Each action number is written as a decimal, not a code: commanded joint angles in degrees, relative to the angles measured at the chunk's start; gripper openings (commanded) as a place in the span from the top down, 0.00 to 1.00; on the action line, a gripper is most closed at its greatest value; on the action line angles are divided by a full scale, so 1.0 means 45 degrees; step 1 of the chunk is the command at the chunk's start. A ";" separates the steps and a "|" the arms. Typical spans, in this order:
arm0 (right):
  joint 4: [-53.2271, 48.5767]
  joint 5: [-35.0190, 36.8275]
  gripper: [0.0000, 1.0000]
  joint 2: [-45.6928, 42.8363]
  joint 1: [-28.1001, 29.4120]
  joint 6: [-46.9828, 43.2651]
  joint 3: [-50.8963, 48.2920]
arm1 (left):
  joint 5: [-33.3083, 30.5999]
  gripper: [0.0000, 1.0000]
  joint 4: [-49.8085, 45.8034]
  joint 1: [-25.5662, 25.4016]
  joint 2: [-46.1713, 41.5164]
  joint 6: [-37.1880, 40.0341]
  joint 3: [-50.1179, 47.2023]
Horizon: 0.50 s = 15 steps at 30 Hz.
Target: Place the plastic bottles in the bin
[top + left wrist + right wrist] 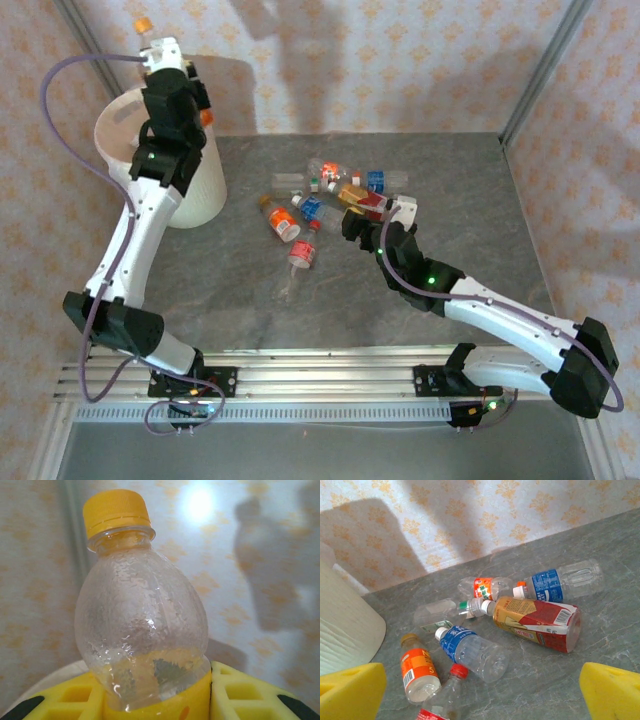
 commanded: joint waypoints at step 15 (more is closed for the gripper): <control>-0.0313 0.0697 0.01 -0.0437 -0.0074 0.0012 -0.0048 | 0.2115 0.61 -0.1794 0.2757 0.4598 -0.0506 0.4414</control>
